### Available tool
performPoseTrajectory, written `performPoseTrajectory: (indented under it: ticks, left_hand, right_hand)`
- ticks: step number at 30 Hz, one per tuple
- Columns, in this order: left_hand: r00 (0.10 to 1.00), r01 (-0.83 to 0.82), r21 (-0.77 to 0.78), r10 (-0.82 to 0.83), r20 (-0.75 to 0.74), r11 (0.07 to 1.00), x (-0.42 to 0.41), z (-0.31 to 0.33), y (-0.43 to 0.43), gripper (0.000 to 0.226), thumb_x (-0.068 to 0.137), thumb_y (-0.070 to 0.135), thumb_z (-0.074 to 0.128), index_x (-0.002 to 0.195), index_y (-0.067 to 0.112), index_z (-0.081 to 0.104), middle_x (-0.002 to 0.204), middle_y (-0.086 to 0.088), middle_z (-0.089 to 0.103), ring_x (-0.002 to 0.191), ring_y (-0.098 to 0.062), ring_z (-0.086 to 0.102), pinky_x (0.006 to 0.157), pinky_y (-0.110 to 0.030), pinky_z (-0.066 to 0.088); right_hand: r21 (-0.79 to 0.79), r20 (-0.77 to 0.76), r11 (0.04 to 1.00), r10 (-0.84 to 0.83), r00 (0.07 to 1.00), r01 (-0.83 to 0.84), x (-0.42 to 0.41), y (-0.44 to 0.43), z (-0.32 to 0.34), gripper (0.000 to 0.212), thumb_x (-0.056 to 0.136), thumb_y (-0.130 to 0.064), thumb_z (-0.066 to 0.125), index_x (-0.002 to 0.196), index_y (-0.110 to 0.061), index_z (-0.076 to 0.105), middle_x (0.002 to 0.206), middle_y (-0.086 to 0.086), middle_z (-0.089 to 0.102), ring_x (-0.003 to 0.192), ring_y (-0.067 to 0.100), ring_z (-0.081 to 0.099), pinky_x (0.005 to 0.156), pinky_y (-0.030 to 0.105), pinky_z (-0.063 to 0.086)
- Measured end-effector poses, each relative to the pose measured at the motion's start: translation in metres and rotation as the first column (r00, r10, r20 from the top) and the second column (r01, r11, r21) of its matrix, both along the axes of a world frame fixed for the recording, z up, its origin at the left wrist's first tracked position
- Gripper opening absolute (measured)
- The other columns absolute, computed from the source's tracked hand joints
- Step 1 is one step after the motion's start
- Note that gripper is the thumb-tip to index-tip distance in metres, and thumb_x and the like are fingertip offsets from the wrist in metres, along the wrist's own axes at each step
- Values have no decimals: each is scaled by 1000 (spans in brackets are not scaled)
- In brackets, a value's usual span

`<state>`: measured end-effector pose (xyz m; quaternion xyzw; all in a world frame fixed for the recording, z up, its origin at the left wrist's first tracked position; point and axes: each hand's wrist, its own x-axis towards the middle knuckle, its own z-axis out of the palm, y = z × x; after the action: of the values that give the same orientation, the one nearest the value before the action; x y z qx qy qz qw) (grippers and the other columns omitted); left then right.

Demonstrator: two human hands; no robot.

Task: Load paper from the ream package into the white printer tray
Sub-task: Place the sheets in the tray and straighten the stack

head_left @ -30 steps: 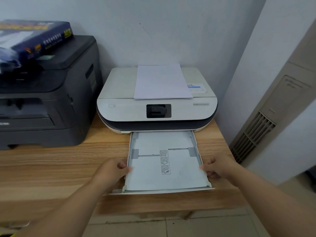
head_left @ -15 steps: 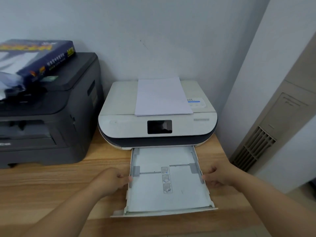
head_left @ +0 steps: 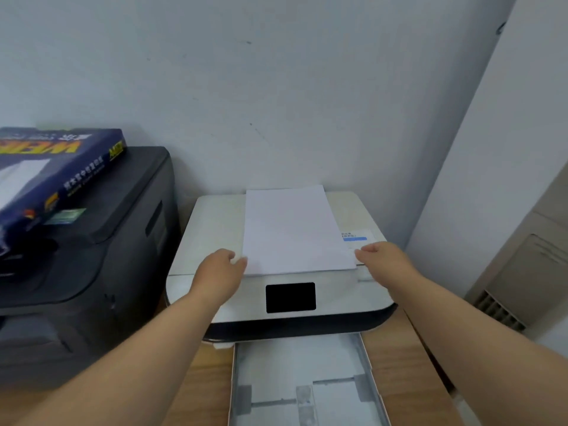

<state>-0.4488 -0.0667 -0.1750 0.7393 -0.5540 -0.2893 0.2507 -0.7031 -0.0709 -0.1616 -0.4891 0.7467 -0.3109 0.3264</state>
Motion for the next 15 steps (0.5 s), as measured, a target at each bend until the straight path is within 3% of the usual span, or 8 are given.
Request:
performPoseTrajectory:
  ticks: [1,3,5,7,9,12,15]
  left_hand:
    - [1000,-22,38,22,-3,999,0,4,-9,45,95,27,44,128,-3,51,133,-18,54,119,-34,51,95,-36,41]
    - [998,-63,118,64,0,991,3,8,-27,27,93,20,44,89,-3,58,92,-16,59,85,-30,54,73,-31,41]
    - [990,-122,174,131,-46,977,8,10,-44,29,91,12,44,62,7,44,67,-7,46,73,-27,47,70,-33,44]
    - [958,-156,223,203,-205,962,13,10,-57,27,90,4,42,63,7,43,64,-9,47,71,-28,51,74,-36,48]
    - [910,-146,296,246,-334,944,12,12,-59,19,90,0,37,75,3,47,68,-13,53,60,-27,53,61,-29,45]
    - [898,-111,353,246,-364,929,10,12,-62,22,91,-1,32,77,2,48,69,-14,56,57,-23,53,52,-26,40]
    - [894,-102,362,245,-375,927,10,12,-65,25,90,-1,32,73,2,50,67,-13,56,56,-22,50,54,-26,41]
  right_hand:
    - [24,12,1000,-15,1000,15,1,-9,1,37,90,-16,52,113,12,58,122,30,59,114,43,54,95,47,47]
    - [71,29,997,-38,999,36,0,-25,3,34,89,-13,52,111,13,59,117,32,61,112,44,56,93,48,48]
    - [119,72,991,-62,996,53,-2,-40,2,34,88,-9,53,113,13,57,106,31,62,107,44,60,95,48,49]
    - [166,162,985,-77,984,50,-3,-51,0,29,89,-4,49,114,9,55,96,21,58,87,36,64,95,45,51]
    - [215,238,975,-100,966,48,-4,-58,-4,18,90,0,44,106,2,53,91,16,58,70,25,61,90,40,52]
    - [243,285,969,-111,952,40,-5,-61,-5,11,91,2,44,83,-2,50,75,10,53,60,20,55,75,34,49]
    - [254,342,967,-83,936,-7,-8,-62,-3,9,90,2,48,91,0,56,76,14,59,59,22,54,59,30,47]
